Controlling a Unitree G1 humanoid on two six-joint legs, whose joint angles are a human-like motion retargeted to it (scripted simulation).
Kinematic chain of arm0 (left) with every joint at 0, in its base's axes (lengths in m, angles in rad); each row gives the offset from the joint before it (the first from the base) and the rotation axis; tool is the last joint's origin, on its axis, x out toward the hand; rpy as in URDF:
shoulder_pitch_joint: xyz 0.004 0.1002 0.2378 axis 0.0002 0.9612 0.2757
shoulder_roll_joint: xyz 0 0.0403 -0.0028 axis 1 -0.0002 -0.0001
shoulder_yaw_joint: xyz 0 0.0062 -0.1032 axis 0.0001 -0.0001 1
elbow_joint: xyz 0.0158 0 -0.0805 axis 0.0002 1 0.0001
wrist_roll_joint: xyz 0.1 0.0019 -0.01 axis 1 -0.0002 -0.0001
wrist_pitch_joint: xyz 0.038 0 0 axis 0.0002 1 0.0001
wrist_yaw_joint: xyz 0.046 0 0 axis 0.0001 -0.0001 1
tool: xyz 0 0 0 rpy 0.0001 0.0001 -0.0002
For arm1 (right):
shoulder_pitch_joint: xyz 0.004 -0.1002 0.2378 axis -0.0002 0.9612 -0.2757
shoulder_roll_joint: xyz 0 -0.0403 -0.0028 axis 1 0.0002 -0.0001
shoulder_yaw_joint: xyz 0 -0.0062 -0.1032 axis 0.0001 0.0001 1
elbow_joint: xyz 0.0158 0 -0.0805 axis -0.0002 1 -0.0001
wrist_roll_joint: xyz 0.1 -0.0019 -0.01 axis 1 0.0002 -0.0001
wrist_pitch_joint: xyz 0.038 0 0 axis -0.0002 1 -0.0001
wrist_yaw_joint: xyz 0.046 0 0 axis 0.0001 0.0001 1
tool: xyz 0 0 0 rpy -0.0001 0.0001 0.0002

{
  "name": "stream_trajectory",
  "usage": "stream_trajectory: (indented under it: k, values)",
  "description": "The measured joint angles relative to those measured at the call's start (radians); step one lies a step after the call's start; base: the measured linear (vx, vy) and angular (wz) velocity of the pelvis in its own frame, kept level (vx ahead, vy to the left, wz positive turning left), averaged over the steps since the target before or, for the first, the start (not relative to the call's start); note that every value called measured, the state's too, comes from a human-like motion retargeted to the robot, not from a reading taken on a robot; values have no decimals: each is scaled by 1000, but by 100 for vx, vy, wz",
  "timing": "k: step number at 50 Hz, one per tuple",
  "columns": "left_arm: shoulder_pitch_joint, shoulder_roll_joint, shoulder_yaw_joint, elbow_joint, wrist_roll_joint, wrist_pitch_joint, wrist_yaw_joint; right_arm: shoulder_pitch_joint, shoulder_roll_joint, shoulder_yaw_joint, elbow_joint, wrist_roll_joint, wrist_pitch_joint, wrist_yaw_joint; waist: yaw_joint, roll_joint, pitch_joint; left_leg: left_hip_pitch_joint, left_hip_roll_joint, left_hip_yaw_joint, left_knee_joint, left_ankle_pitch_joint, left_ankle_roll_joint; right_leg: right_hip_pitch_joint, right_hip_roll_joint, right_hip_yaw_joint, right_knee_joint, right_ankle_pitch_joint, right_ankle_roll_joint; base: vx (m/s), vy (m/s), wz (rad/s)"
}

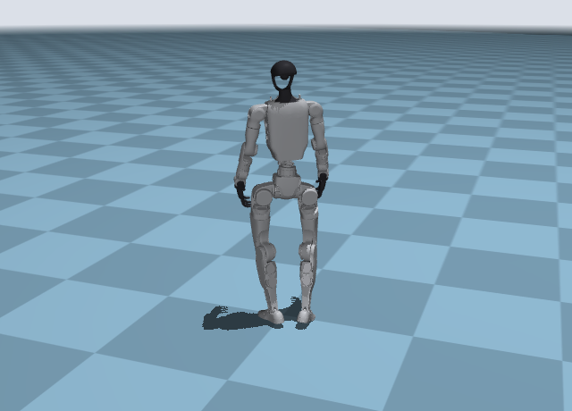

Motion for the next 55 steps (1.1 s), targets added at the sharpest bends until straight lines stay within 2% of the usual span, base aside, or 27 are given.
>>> stream_trajectory:
  k: [18,40,48,52,55]
  values:
    - [-9,1,-7,23,16,-12,44,-28,-12,22,12,-14,-14,-20,-24,-34,3,-15,-10,1,16,-25,-2,-54,-34,21,86,-28,13,0,0,0]
    - [19,-10,-57,43,102,4,-4,-78,-53,71,23,-80,-13,-1,-70,-59,17,27,-59,19,-17,-24,38,-138,-99,110,255,-48,22,0,1,-6]
    - [40,-14,-66,48,133,18,-44,-88,-58,71,23,-107,1,17,-80,-51,10,32,-73,28,-21,22,44,-162,-114,141,283,-27,25,2,1,-25]
    - [28,1,-64,38,139,26,-59,-97,-56,69,27,-116,14,24,-75,-24,1,36,-63,-5,-54,106,19,-164,-91,143,254,29,18,1,-1,-34]
    - [40,1,-72,24,141,27,-58,-81,-48,73,23,-116,18,22,-74,-24,3,35,-71,-22,-35,163,0,-168,-109,149,281,48,15,-2,-2,-30]
